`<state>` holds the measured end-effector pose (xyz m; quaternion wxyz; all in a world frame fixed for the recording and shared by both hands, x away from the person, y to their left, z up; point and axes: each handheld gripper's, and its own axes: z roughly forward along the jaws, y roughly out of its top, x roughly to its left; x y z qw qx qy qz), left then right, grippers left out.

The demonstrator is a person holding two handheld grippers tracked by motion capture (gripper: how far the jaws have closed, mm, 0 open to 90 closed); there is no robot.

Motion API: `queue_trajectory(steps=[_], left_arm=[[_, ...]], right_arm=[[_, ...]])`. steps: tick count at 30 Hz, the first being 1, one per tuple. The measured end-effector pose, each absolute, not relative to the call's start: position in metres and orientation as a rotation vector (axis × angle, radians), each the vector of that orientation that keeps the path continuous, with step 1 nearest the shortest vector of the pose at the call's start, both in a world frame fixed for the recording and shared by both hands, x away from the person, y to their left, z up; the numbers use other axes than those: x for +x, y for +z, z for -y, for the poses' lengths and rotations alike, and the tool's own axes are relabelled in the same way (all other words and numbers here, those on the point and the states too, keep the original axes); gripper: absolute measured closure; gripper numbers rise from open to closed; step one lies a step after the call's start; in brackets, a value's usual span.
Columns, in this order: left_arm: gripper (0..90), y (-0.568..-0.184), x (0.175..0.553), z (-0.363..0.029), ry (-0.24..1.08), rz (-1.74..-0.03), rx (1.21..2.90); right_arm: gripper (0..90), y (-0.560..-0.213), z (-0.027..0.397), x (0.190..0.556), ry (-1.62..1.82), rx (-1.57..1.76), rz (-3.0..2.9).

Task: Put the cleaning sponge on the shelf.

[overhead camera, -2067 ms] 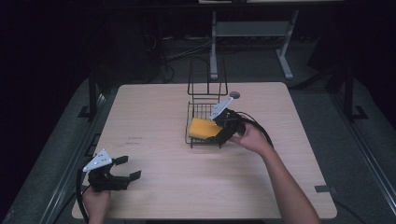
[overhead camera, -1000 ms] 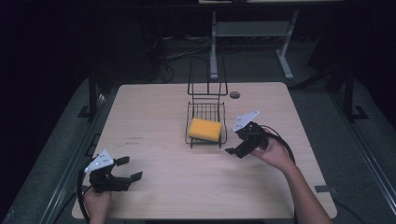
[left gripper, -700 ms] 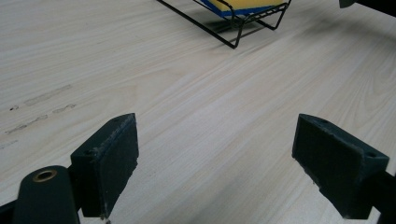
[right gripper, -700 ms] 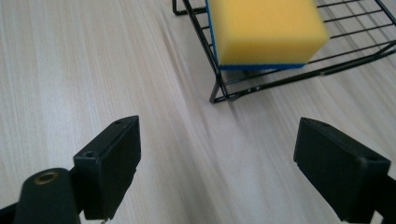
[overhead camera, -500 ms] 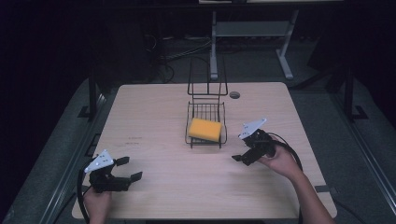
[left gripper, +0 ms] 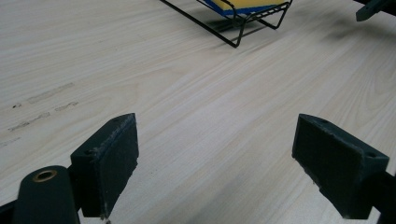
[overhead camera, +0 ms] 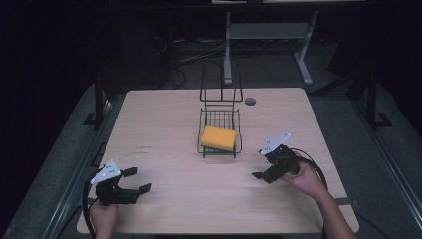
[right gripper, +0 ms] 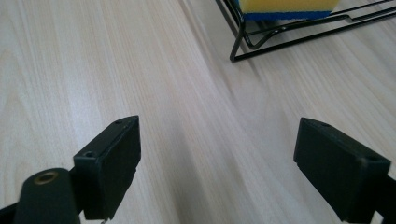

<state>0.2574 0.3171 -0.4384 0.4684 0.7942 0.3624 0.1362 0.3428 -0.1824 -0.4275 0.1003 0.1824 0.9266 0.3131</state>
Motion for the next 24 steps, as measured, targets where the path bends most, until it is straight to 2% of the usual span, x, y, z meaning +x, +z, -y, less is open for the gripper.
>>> queue_trajectory(steps=[19,24], left_arm=[[14.1,-0.439,0.257,-0.317,0.336,-0.889,1.948],[14.1,-0.439,0.256,-0.317,0.337,-0.894,1.944]], right_arm=[[14.7,-0.436,0.201,0.316,0.877,0.579,-2.763],[15.6,-0.435,0.207,0.294,0.880,0.623,-2.692]])
